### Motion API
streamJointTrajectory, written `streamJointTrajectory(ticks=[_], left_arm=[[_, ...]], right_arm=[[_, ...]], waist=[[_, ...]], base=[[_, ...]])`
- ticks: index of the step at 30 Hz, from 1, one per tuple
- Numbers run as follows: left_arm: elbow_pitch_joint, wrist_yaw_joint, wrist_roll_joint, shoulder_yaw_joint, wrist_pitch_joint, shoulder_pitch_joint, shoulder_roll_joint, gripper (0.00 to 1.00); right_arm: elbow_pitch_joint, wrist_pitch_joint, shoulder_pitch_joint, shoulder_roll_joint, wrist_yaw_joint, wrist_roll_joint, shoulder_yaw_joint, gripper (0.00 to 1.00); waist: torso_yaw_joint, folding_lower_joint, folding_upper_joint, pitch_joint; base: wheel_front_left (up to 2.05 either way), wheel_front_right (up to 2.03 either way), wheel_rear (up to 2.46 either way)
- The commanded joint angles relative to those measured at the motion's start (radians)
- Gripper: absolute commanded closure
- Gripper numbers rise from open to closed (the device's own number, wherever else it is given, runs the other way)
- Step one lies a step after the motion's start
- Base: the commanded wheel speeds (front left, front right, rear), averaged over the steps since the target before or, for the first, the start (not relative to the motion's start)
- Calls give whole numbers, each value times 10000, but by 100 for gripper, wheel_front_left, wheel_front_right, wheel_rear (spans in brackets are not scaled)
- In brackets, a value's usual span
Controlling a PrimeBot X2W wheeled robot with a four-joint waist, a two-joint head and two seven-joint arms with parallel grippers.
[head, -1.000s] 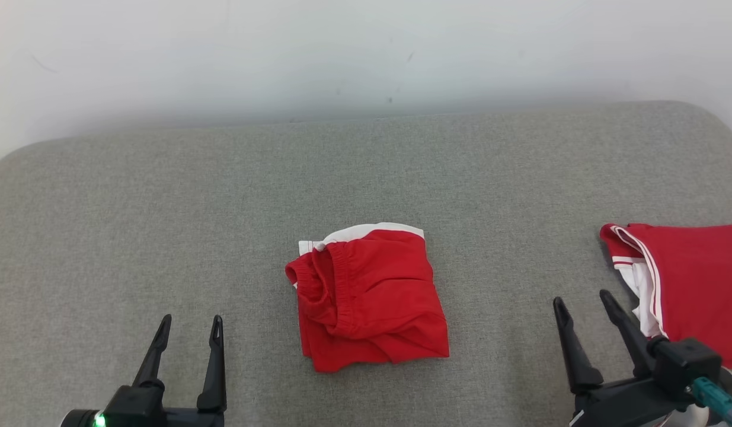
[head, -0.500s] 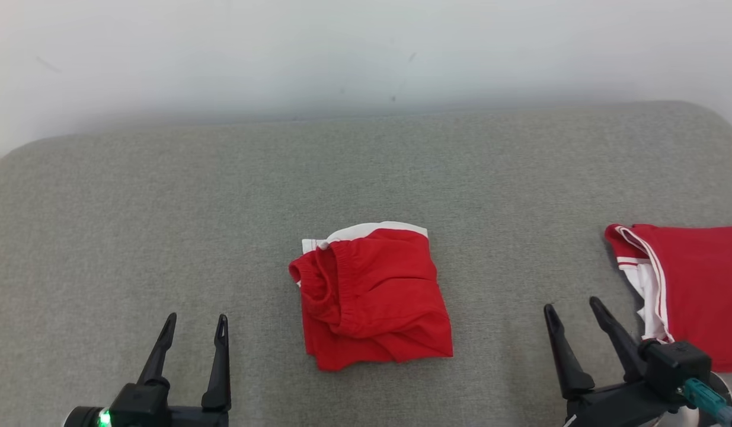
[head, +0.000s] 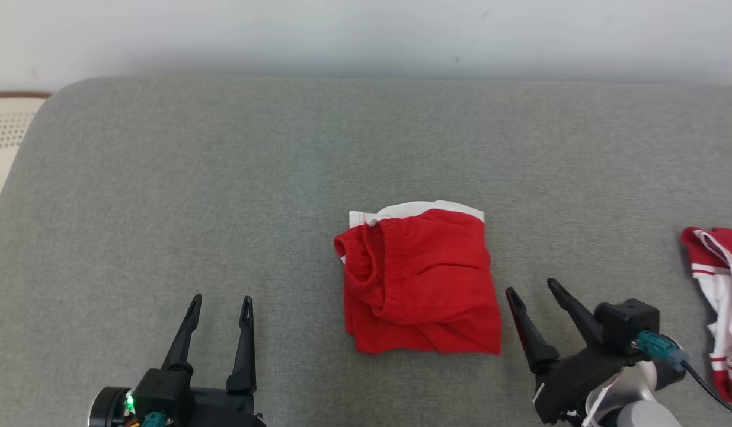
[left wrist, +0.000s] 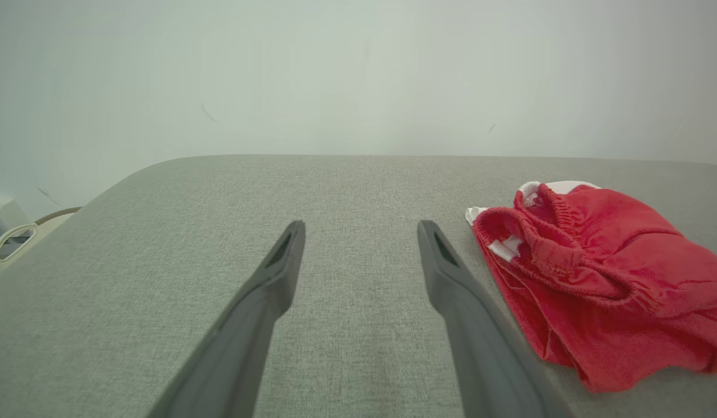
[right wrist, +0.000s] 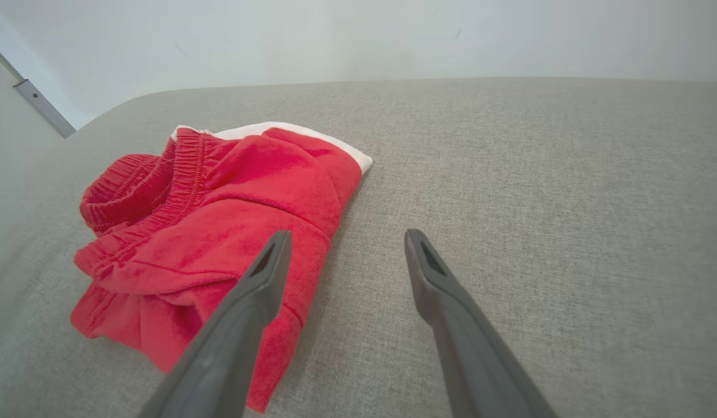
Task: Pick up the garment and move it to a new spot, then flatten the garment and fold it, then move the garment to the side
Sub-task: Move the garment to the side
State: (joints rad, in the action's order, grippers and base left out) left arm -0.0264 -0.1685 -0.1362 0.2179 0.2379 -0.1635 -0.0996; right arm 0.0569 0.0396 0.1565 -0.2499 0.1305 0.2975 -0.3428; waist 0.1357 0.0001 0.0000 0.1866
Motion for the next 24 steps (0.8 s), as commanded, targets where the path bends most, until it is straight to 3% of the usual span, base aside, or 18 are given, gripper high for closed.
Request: streamJointTrajectory(ticks=[1, 14, 15, 17, 24], left_arm=[[-53, 12, -35, 14, 70, -132, 22, 0], [-291, -76, -47, 179, 247, -563, 183, 0], [-306, -74, -53, 165, 251, -577, 183, 0], [-319, -90, -58, 122, 260, -570, 170, 0], [-245, -90, -16, 87, 272, -611, 143, 0]], right_arm=[[130, 37, 134, -5, 3, 90, -77, 0], [1471, 1087, 853, 143, 3, 1083, -891, 0], [1459, 1132, 818, 136, 3, 1144, -904, 30], [1325, 1133, 703, 166, 3, 1306, -989, 100], [716, 1036, 567, -133, 0, 1212, -954, 100]], waist=[[484, -1, 0, 470], [825, -1, 0, 966], [807, -1, 0, 966], [741, -1, 0, 941], [480, -1, 0, 856]], base=[[0, 0, 0], [0, 0, 0], [0, 0, 0], [0, 0, 0], [0, 0, 0]])
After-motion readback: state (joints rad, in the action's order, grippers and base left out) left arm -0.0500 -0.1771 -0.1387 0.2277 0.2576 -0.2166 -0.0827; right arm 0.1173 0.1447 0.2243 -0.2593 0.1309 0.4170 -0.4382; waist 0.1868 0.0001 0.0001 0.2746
